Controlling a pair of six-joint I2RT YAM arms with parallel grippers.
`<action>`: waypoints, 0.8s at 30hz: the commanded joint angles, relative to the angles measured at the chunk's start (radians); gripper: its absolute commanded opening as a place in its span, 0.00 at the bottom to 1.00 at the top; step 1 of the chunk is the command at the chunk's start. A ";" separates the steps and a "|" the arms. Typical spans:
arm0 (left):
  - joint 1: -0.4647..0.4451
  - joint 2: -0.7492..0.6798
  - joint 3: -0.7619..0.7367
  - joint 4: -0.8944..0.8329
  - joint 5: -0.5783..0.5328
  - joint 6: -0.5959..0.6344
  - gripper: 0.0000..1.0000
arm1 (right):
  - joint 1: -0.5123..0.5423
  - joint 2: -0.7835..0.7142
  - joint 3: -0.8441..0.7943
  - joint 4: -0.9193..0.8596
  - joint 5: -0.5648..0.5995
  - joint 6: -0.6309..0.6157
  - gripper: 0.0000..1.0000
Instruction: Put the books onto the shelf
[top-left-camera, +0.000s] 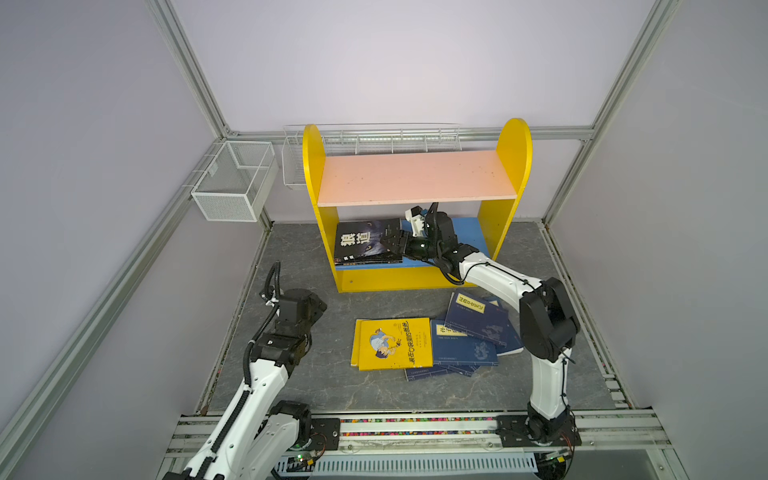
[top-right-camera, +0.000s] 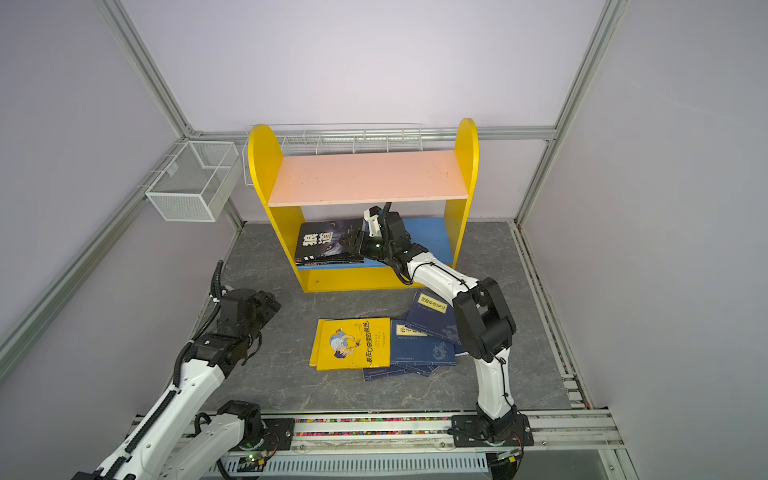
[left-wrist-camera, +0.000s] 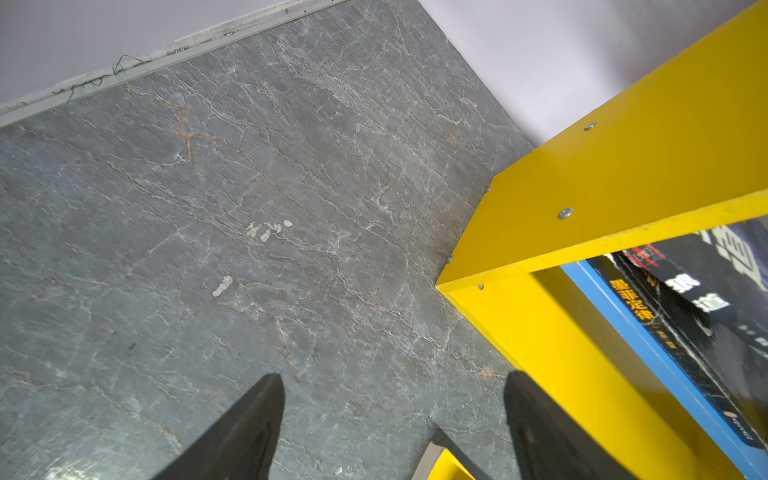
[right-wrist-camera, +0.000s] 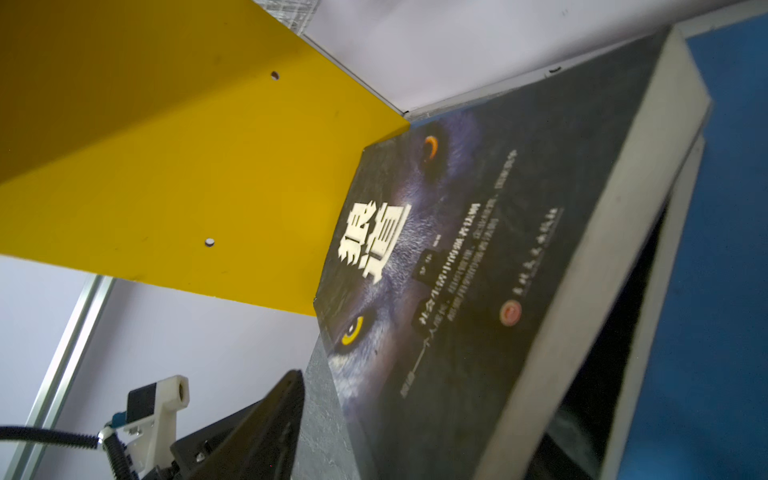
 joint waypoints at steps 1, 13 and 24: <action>0.001 -0.001 -0.006 -0.020 0.001 -0.017 0.84 | 0.019 -0.020 0.066 -0.153 0.089 -0.126 0.74; 0.000 0.028 -0.006 -0.001 0.035 0.010 0.84 | 0.033 -0.030 0.119 -0.350 0.273 -0.257 0.82; 0.001 0.045 0.001 0.032 0.110 0.095 0.84 | 0.032 -0.107 0.050 -0.354 0.308 -0.327 0.82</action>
